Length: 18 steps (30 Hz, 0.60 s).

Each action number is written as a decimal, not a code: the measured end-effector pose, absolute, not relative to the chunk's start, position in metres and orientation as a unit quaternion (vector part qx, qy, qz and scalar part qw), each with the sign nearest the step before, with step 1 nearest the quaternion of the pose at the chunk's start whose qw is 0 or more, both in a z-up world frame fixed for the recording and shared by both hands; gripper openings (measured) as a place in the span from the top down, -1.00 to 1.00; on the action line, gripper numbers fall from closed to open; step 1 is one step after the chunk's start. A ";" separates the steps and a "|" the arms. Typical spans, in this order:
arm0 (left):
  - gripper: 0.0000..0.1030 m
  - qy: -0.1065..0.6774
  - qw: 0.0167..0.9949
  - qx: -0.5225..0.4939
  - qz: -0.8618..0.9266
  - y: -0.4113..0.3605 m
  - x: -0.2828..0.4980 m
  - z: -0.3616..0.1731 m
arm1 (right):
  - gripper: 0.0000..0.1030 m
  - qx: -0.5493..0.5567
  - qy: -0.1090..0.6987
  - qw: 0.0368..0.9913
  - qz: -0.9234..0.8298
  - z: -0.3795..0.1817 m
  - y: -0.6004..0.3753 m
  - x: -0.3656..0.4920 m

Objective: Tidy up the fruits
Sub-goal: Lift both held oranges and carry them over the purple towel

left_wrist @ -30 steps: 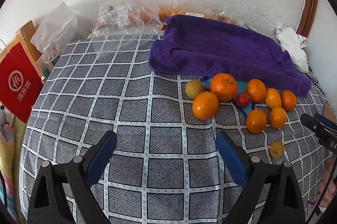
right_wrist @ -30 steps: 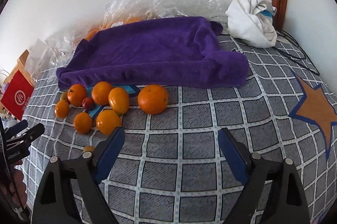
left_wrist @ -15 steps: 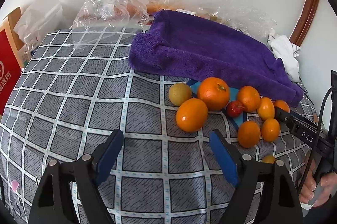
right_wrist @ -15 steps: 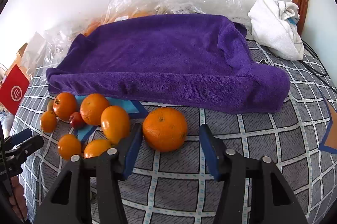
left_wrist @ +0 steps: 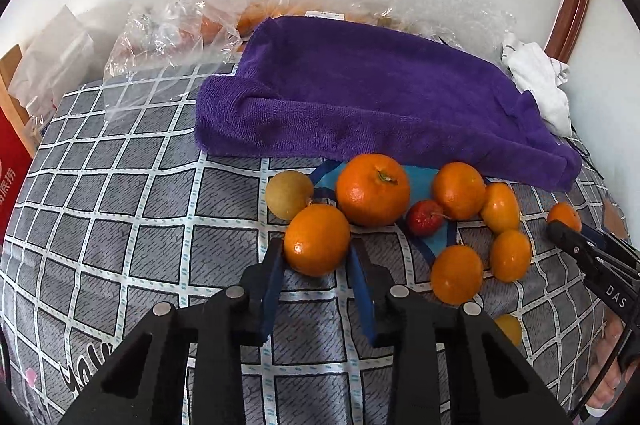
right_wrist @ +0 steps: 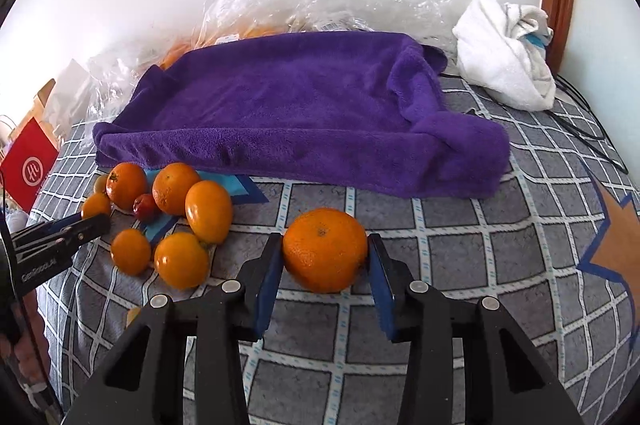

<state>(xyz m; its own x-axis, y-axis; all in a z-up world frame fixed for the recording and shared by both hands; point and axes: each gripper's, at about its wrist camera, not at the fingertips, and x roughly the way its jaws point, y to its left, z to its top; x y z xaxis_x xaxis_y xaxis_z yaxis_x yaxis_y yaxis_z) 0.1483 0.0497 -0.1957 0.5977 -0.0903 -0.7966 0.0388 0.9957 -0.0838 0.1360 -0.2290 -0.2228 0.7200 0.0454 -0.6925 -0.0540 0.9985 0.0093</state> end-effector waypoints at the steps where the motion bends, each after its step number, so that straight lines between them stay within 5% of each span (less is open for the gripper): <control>1: 0.40 0.447 0.893 -0.030 -0.036 0.050 0.148 -0.196 | 0.20 -0.005 0.374 0.927 0.026 -0.223 -0.231 0.134; 18: 0.41 0.443 0.894 -0.055 -0.042 0.061 0.136 -0.181 | 0.20 0.002 0.361 0.932 0.018 -0.211 -0.236 0.108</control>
